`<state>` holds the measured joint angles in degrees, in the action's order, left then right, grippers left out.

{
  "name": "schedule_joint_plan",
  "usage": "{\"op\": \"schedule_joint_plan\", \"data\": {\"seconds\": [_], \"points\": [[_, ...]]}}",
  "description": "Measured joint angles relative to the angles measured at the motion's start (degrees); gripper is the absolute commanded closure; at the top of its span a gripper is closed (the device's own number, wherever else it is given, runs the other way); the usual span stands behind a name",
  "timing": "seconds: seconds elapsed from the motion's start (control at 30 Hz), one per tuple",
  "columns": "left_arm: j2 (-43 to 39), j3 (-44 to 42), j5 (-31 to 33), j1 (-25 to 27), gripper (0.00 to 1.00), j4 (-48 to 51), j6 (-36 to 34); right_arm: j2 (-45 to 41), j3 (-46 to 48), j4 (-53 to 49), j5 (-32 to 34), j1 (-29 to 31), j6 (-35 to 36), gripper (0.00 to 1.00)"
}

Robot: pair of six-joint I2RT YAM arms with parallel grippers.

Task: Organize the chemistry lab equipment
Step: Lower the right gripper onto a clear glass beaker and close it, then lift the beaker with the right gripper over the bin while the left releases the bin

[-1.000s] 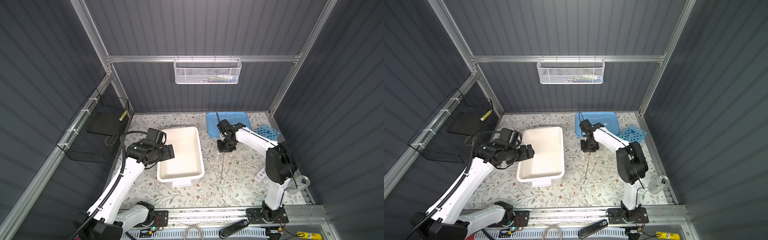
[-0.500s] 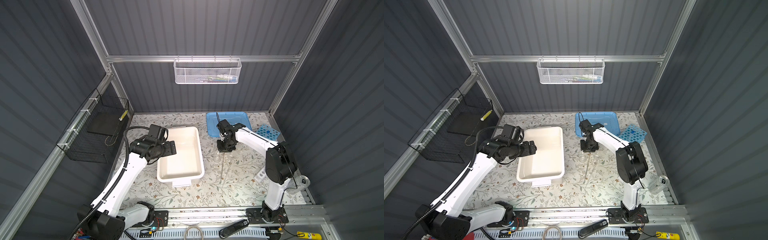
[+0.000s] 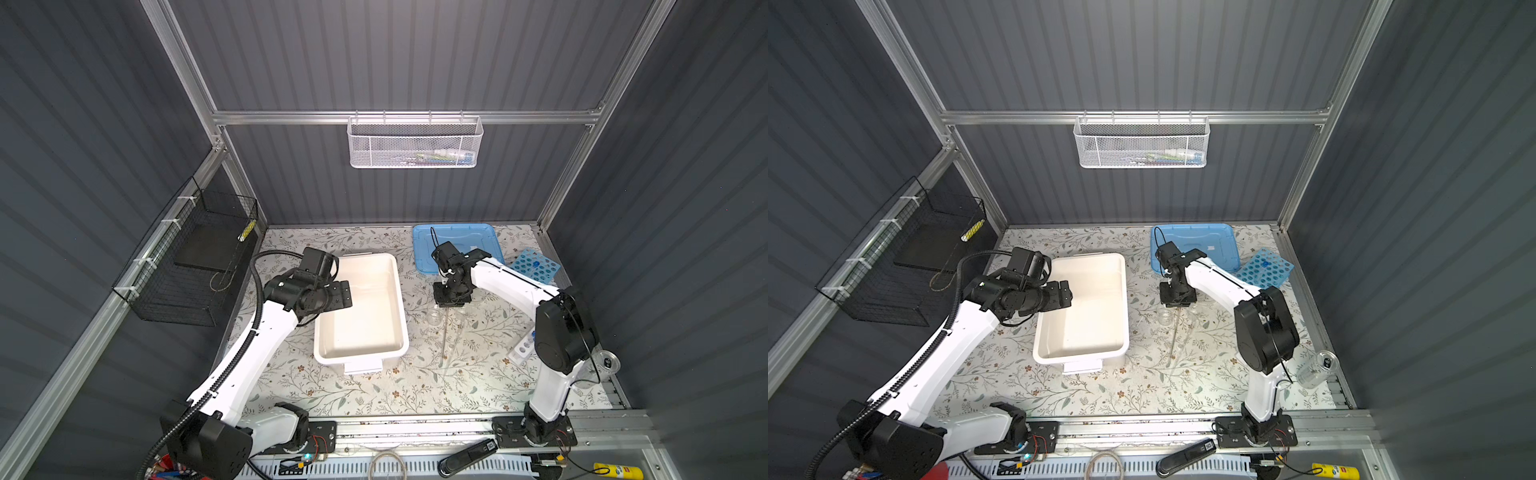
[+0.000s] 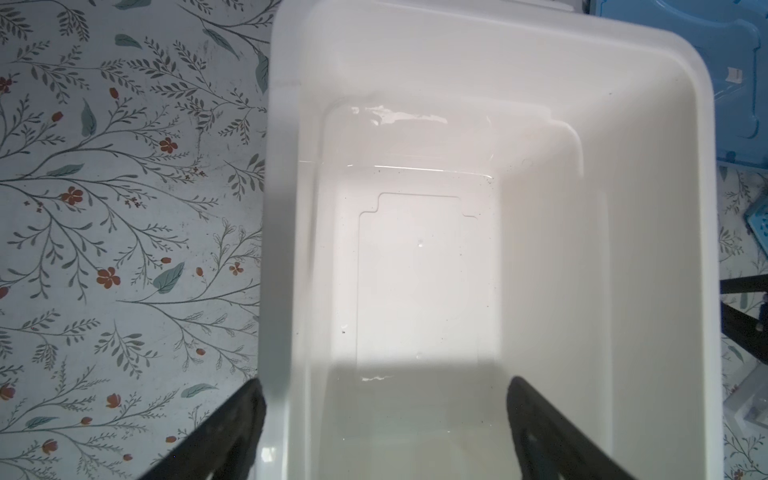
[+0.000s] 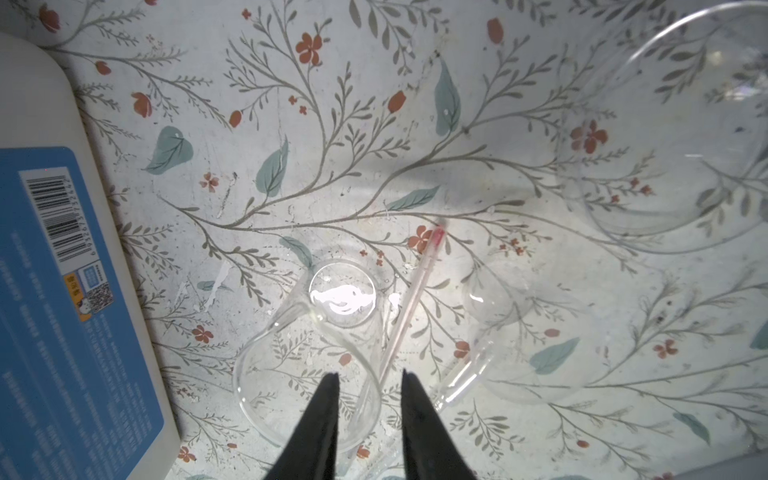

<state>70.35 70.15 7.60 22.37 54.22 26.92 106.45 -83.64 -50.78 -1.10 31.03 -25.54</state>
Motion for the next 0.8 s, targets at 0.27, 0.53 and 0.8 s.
{"op": "schedule_joint_plan", "data": {"seconds": [0.27,0.53,0.8], "points": [[0.7,0.59,0.63,-0.24,0.08,-0.04,-0.81,1.55,0.0,0.24,0.04,0.0,-0.15,0.74],[0.7,1.7,0.52,-1.73,0.08,-0.33,-1.31,2.64,0.02,1.16,0.02,0.0,-0.81,0.78],[0.7,1.75,0.13,-4.85,0.07,-0.44,-1.9,3.1,0.02,1.7,-0.04,0.0,-1.38,0.83]]}}
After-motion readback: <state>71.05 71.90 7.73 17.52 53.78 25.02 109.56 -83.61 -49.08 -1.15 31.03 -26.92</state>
